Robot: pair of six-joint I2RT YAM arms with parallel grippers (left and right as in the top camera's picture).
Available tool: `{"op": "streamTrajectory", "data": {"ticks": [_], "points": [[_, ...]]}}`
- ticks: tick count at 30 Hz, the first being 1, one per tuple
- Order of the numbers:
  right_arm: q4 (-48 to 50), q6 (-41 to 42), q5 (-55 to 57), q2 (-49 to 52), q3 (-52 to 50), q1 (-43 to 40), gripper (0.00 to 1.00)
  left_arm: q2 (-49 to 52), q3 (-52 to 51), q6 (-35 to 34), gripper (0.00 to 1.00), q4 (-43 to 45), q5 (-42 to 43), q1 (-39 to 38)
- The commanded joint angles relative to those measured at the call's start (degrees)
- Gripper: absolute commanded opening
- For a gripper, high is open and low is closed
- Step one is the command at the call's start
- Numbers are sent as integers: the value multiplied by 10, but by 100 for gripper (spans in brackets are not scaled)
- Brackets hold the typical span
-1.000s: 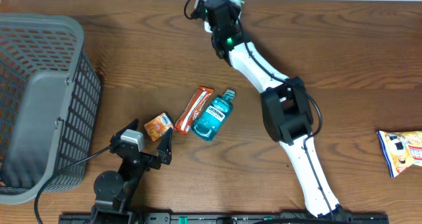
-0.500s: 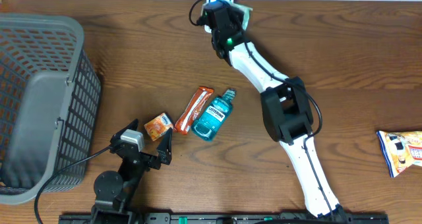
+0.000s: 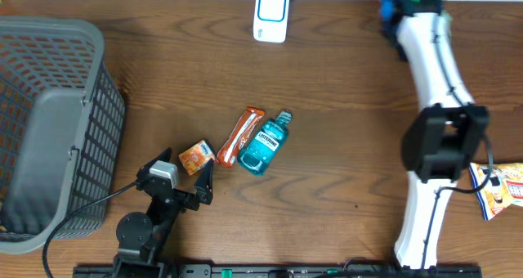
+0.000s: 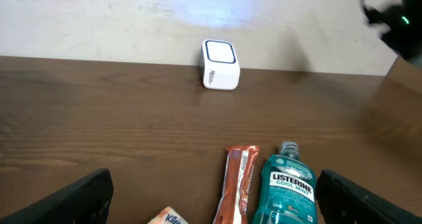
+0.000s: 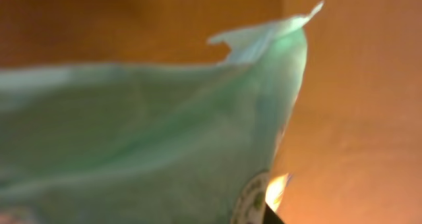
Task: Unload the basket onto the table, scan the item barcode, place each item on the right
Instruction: 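Carry the green packet right and drop it near the yellow pack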
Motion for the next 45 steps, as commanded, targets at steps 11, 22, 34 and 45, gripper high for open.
{"op": "streamTrajectory", "data": {"ticks": [11,22,34,45], "points": [[82,219,-151,13,-198,-209,7,-2,-10,3,98,-19,6,2],[67,217,-106,10,-205,-209,99,-2,-10,3,98,-19,6,2],[65,249,-185,-205,-205,-174,99,-2,-10,3,98,-19,6,2],[122,283,-680,-338,-206,-20,99,-2,-10,3,98,-19,6,2]]}}
